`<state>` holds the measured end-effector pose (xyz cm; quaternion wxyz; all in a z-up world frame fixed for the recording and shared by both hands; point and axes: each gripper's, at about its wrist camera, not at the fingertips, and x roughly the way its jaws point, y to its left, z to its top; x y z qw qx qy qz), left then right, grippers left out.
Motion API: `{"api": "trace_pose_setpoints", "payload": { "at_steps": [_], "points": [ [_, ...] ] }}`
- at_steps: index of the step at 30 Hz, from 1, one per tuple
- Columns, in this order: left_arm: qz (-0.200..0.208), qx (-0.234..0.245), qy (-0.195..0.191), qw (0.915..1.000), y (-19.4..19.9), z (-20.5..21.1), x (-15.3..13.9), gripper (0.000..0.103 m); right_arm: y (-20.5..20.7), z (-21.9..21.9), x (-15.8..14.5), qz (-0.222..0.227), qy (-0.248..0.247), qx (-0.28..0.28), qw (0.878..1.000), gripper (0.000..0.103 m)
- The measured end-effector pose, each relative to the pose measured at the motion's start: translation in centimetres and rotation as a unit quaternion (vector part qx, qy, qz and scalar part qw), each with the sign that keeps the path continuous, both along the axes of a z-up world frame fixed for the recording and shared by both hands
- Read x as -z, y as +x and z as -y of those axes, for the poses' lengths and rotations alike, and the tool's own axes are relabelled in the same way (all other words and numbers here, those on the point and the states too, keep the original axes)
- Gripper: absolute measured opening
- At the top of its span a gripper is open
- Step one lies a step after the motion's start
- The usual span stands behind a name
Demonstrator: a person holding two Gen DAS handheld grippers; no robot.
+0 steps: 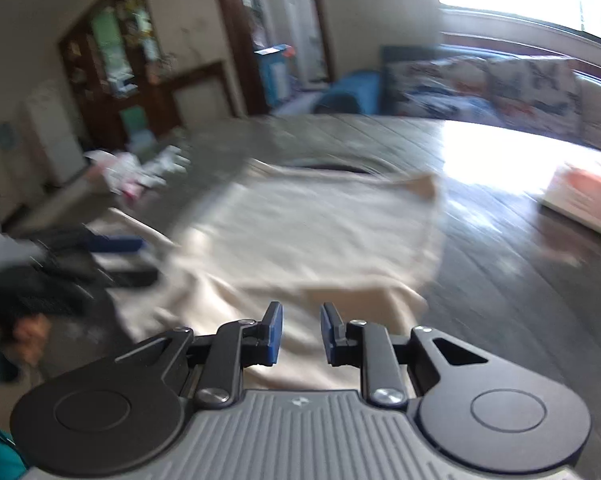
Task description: Fold clothes
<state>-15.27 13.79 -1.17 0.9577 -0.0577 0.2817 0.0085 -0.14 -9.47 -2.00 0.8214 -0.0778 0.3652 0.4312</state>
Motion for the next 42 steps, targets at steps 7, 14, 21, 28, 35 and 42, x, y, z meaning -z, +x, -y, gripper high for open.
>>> {"api": "trace_pose_setpoints", "payload": {
  "at_steps": [7,14,21,28,35,42],
  "points": [
    [-0.036,0.010,-0.004,0.9993,2.0,0.9,1.8,0.051,1.1,2.3,3.2,-0.035,-0.014,0.025,0.999,0.022],
    [-0.057,0.006,-0.003,0.9984,2.6,1.3,2.7,0.025,2.6,0.4,1.4,-0.003,0.016,0.014,1.000,0.022],
    [-0.068,-0.015,0.032,0.9971,2.1,1.6,2.2,0.005,3.7,-1.5,2.9,0.001,-0.002,0.012,1.000,0.021],
    [-0.069,-0.010,0.029,0.9971,0.0,0.9,0.9,0.011,2.4,-2.0,3.2,0.033,-0.042,-0.007,0.999,0.021],
    [-0.065,-0.086,0.007,0.9942,-1.1,-2.1,0.9,0.025,-0.9,-6.4,1.9,0.046,-0.032,-0.097,0.994,0.021],
    [-0.069,-0.240,-0.010,0.9683,-3.5,-8.2,1.4,0.042,-4.2,-11.0,3.6,0.069,-0.049,-0.174,0.981,0.023]
  ]
}}
